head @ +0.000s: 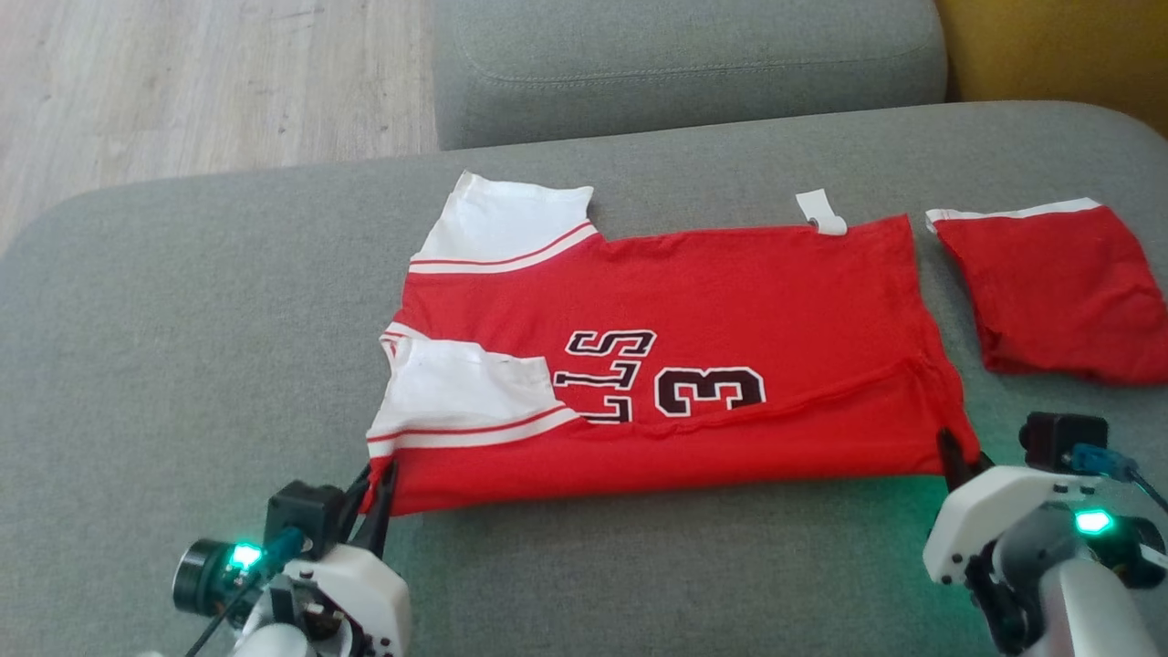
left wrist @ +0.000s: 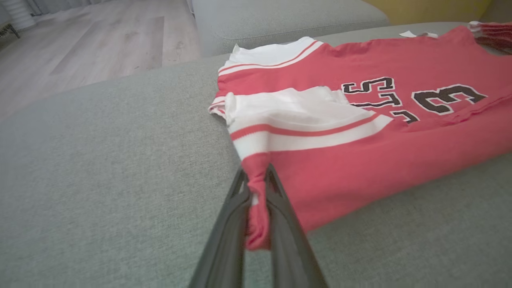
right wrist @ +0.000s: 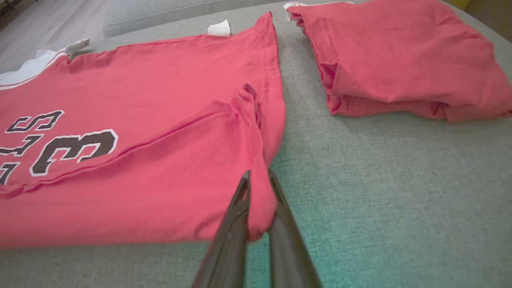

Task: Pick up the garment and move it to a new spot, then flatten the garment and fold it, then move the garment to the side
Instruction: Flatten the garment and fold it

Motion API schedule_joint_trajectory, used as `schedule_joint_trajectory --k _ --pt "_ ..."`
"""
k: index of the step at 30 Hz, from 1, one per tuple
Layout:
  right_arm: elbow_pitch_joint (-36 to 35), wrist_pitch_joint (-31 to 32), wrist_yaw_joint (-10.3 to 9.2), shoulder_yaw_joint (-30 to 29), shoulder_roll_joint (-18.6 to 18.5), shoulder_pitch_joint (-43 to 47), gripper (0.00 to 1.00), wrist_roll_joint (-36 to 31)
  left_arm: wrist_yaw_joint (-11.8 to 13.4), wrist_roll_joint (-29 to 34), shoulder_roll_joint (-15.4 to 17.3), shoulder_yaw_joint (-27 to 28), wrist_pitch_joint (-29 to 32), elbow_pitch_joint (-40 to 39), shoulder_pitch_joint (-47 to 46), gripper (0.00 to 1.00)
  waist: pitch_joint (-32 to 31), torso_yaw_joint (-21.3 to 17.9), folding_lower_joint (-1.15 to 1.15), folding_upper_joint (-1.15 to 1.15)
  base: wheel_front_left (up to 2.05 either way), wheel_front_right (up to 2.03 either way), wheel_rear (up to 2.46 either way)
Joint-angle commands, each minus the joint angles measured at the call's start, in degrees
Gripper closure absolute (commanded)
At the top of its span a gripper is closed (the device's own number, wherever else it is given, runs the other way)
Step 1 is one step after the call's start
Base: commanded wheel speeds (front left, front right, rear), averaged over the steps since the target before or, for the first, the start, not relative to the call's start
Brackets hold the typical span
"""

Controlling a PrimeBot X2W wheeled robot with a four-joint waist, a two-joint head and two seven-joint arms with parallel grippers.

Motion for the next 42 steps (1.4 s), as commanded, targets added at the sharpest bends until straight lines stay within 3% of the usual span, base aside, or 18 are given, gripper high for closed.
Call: schedule_joint_trajectory --k 1,9,10,11,12,13,15,20,24,30,36,42 --pt "-2.87 0.3 -0.05 1.14 -0.29 -0.94 1.0 0.5 0.39 -0.35 1.62 1.97 0.0 -1.96 -1.95 1.0 0.1 0.12 0.0 0.0 0.0 0.0 0.0" --pt "-7.32 2.88 -0.05 0.91 -0.29 1.67 1.0 2.05 0.21 -0.47 1.36 1.07 0.44 -1.41 -2.64 1.0 1.03 0.46 0.0 0.0 0.0 0.0 0.0" --pt "-7.86 2.54 -0.05 0.69 -0.29 1.76 0.96 1.93 0.16 -0.53 1.32 0.99 0.38 -1.23 -2.7 1.0 1.19 0.41 0.0 0.0 0.0 0.0 0.0" --pt "-8.31 2.13 -0.05 0.32 -0.29 1.83 0.0 1.93 0.16 -0.56 1.32 0.95 0.37 -1.05 -2.8 1.0 1.38 0.32 0.0 0.0 0.0 0.0 0.0" --pt "-8.64 1.73 -0.05 -0.07 -0.29 1.86 0.0 2.09 0.21 -0.52 1.33 0.9 0.29 -0.91 -2.93 0.76 1.55 0.24 0.0 0.0 0.0 0.0 0.0" --pt "-8.95 1.25 -0.05 -0.31 -0.29 1.82 0.0 2.23 0.34 -0.49 1.32 0.93 0.14 -0.78 -3.1 0.39 1.72 0.16 0.0 0.0 0.0 0.0 0.0" --pt "-9.77 -0.36 -0.05 -0.54 -0.29 1.38 0.0 2.89 0.7 -0.36 1.39 1.15 -0.45 -0.49 -3.52 0.0 2.16 -0.11 0.0 0.0 0.0 0.0 0.0" --pt "-12.42 -7.45 -0.05 1.15 -0.29 -0.33 0.0 3.97 1.79 -0.64 1.19 2.69 -3.57 -0.57 -5.16 0.0 3.5 -1.03 0.0 0.0 0.0 0.0 0.0" --pt "-13.37 -14.95 -0.05 4.15 -0.29 -1.44 0.0 4.04 3.11 -1.35 0.96 6.06 -10.66 -0.43 -7.67 0.0 4.99 -2.17 0.0 0.0 0.0 0.0 0.0" --pt "-12.16 -22.76 -0.05 6.43 -0.29 -2.91 0.0 4.5 2.85 -0.82 0.87 7.94 -16.65 -1.27 -13.2 0.0 7.81 -3.96 0.0 0.0 0.0 0.0 0.0" --pt "-10.53 -27.09 -0.05 8.84 -0.29 -5.61 0.0 5.67 -1.83 0.19 2.91 7.07 -15.87 0.13 -24.19 0.0 12.49 -6.49 0.0 0.0 0.0 0.0 0.0" --pt "-9.8 -28.88 -0.05 10.98 -0.29 -8.83 0.0 7.09 -8.22 1.8 7.59 4.65 -7.21 8.3 -37.76 0.0 17.49 -9.95 0.0 0.0 0.0 0.0 0.0"
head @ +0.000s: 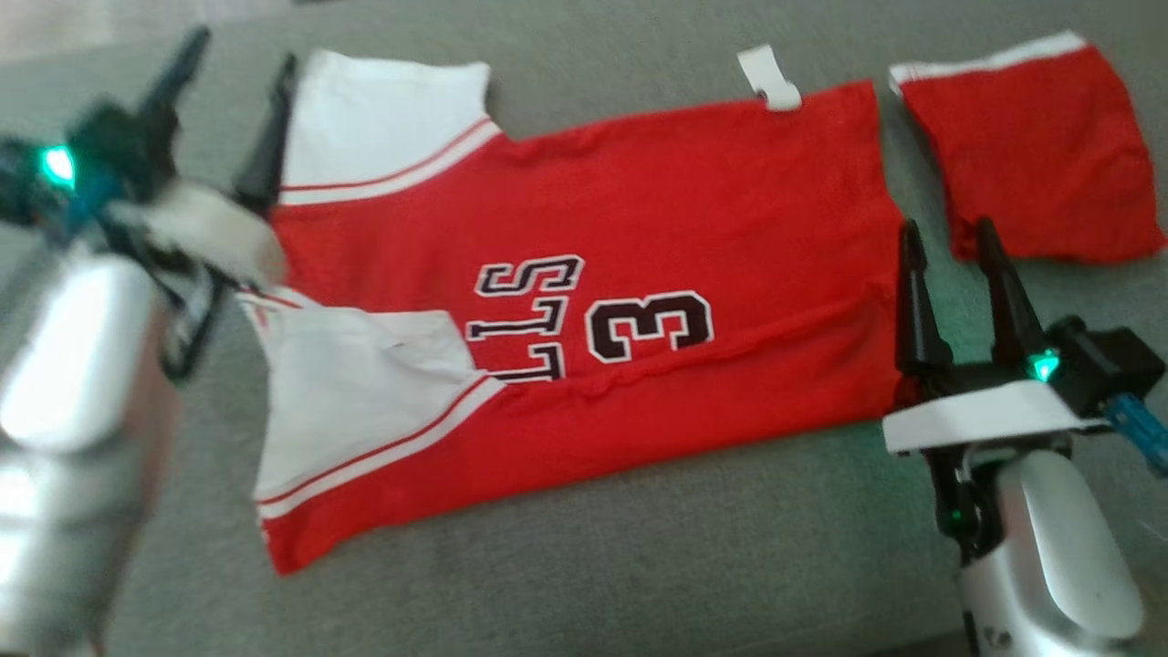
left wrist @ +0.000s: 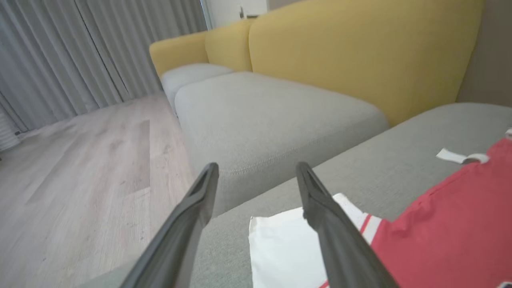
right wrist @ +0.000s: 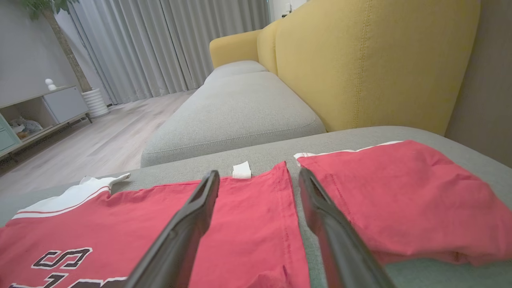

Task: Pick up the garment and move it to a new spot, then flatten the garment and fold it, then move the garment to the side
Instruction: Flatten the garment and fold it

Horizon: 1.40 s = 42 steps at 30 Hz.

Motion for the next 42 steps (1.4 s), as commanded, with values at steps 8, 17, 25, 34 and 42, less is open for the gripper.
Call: schedule_joint_trajectory --k 8,17,25,34,42 --pt "-1.63 -1.95 -0.05 4.29 -0.3 -4.49 0.0 3.38 -3.64 -2.9 8.81 -1.12 13.82 10.64 -15.79 0.0 8.64 -7.42 -0.01 0.0 0.0 0.0 0.0" --pt "-2.33 -2.15 -0.05 7.24 -0.3 -5.22 0.0 5.55 -3.83 -10.18 12.78 -7.03 21.15 16.46 -20.84 0.0 11.89 -10.68 -0.01 0.0 0.0 0.0 0.0" --pt "-2.91 -2.16 -0.05 7.1 -0.3 -4.77 0.0 6.12 -3.84 -14.57 14.71 -12.76 23.06 17.82 -22.13 0.0 12.53 -11.46 -0.01 0.0 0.0 0.0 0.0" --pt "-2.08 -2.17 -0.05 5.45 -0.3 -5.16 0.0 4.97 -3.84 -19.35 14.89 -17.21 23.58 17.73 -22.51 1.0 12.13 -10.38 -0.01 0.0 0.0 0.0 0.0" --pt "0.2 -2.17 -0.05 1.53 -0.3 -6.33 0.0 0.08 -3.64 -19.37 12.72 -17.33 12.06 18.36 -22.48 1.0 8.97 -5.86 -0.01 0.0 0.0 0.0 0.0"
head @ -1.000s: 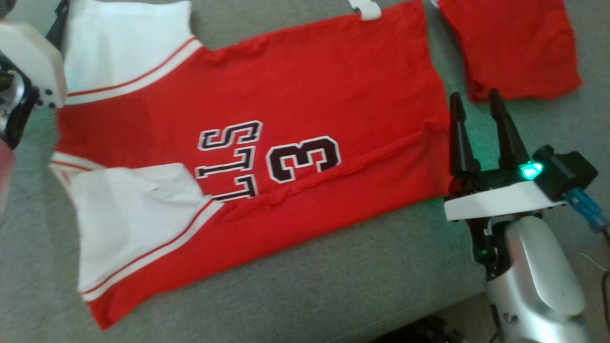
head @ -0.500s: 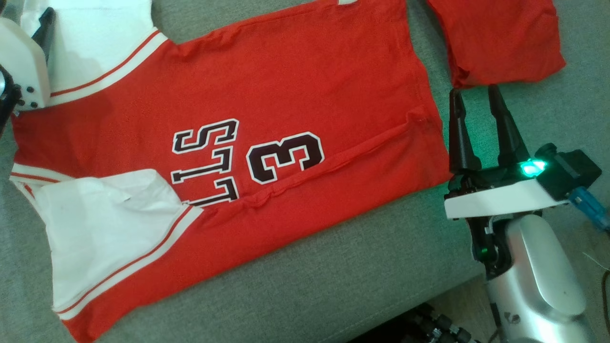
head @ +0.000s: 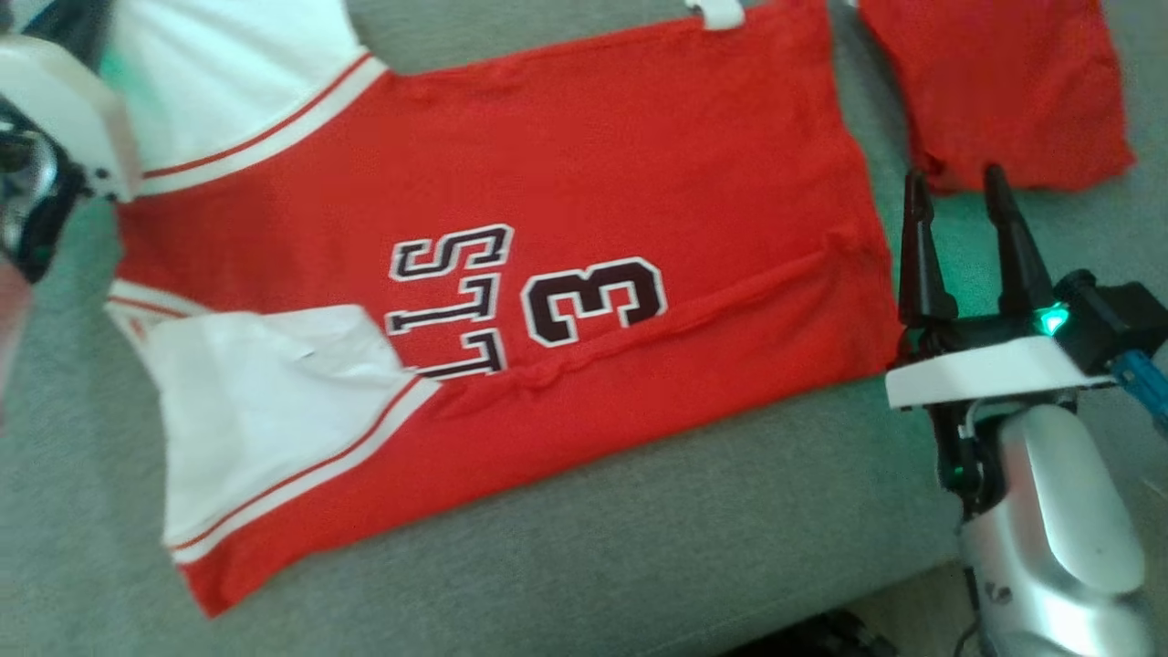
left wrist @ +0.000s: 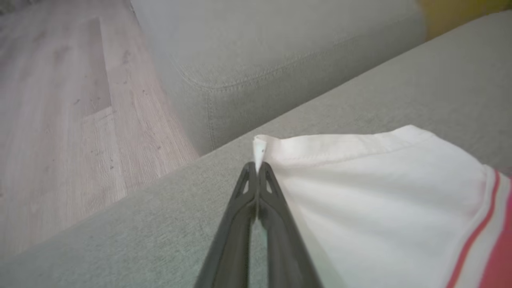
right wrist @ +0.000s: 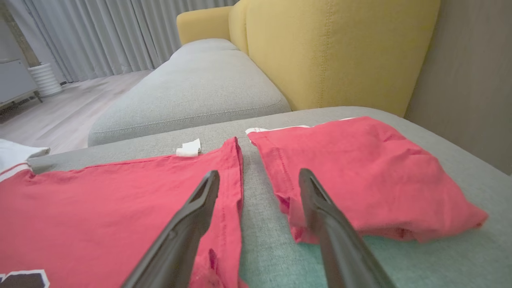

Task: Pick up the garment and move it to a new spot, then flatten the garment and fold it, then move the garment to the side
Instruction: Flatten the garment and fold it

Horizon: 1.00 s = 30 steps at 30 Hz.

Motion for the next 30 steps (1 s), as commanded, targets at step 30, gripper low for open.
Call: schedule_joint_trajectory --k 30 --pt "29.78 22.81 -0.05 1.25 -15.2 -26.99 0.0 -2.61 7.11 4.91 -1.97 -5.28 -10.24 -29.76 12.7 1.0 -4.21 19.35 0.0 0.0 0.0 0.0 0.0"
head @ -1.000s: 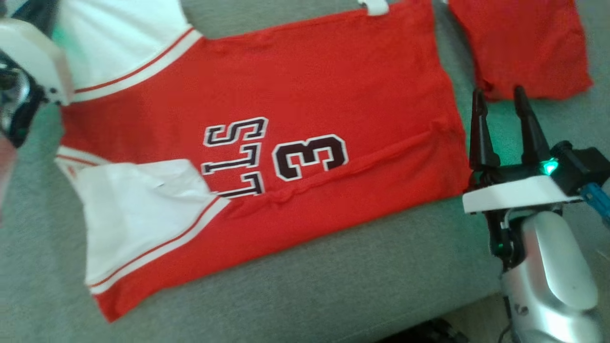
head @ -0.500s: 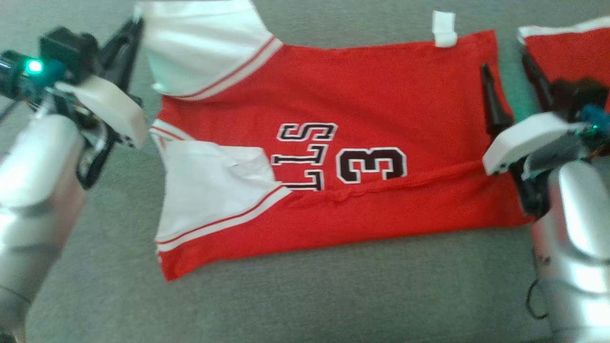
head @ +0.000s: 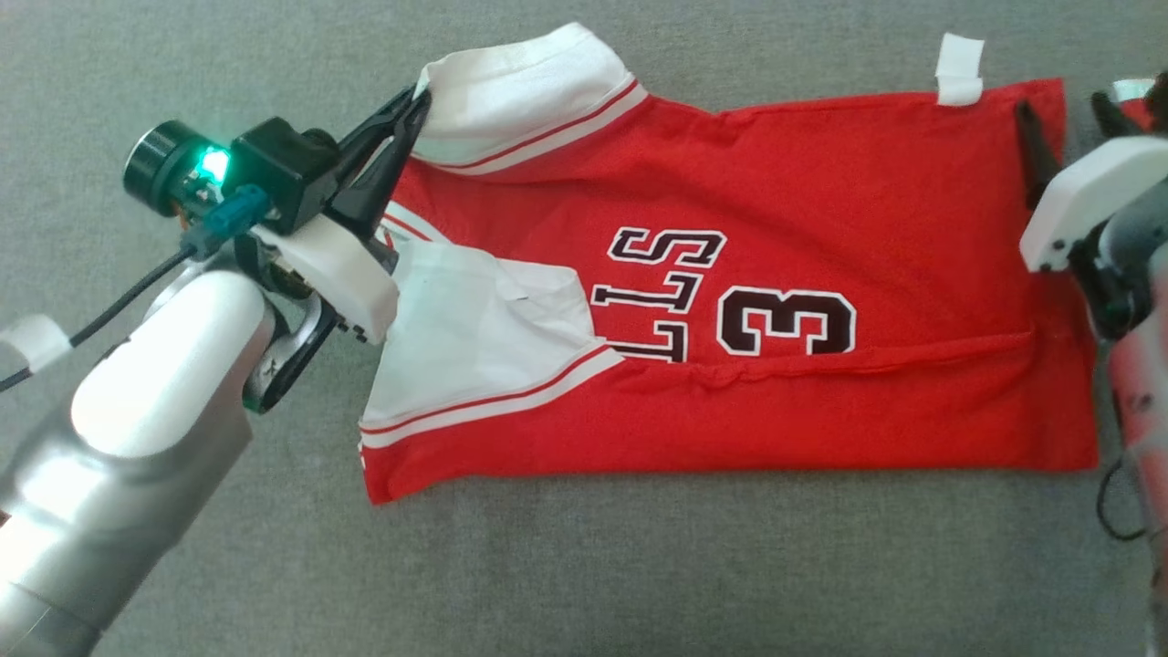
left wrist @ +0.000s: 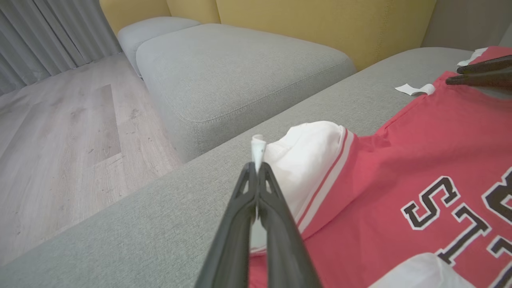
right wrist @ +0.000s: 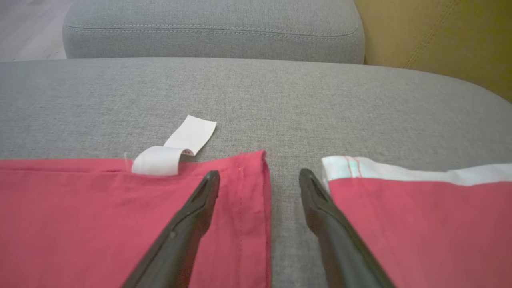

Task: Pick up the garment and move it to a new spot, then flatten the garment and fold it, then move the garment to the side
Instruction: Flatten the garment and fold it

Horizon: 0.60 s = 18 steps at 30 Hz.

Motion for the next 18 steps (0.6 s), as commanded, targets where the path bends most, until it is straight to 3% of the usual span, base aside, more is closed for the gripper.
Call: schedule_joint_trajectory --k 1,11,12,13,14,18 --pt "0.08 -0.36 -0.05 1.63 -1.3 -2.57 0.0 0.91 0.69 0.36 2.58 2.2 0.6 -2.35 -1.3 1.0 0.74 0.26 0.0 0.0 0.0 0.0 0.0" --pt "7.6 2.22 -0.05 9.06 -2.53 -6.91 0.0 5.59 1.39 0.36 2.79 2.01 1.7 -4.36 -2.06 1.0 2.07 0.54 0.0 0.0 0.0 0.0 0.0" --pt "7.92 3.01 -0.05 10.55 -2.61 -7.26 0.1 6.52 1.39 0.31 2.82 2.01 1.79 -4.36 -2.18 1.0 2.13 0.48 0.0 0.0 0.0 0.0 0.0" --pt "8.09 3.7 -0.05 12.07 -2.86 -7.6 0.65 7.4 1.37 0.27 2.85 2.02 1.87 -4.29 -2.33 1.0 2.19 0.41 0.0 0.0 0.0 0.0 0.0" --pt "8.05 4.2 -0.05 13.77 -3.27 -7.92 1.0 8.13 1.36 0.23 2.87 2.04 1.93 -4.18 -2.5 1.0 2.24 0.35 0.0 0.0 0.0 0.0 0.0" --pt "7.52 4.11 -0.05 18.0 -5.43 -9.36 1.0 11.65 1.42 0.08 2.84 2.18 2.02 -3.5 -3.17 1.0 2.09 0.04 0.0 0.0 0.0 0.0 0.0"
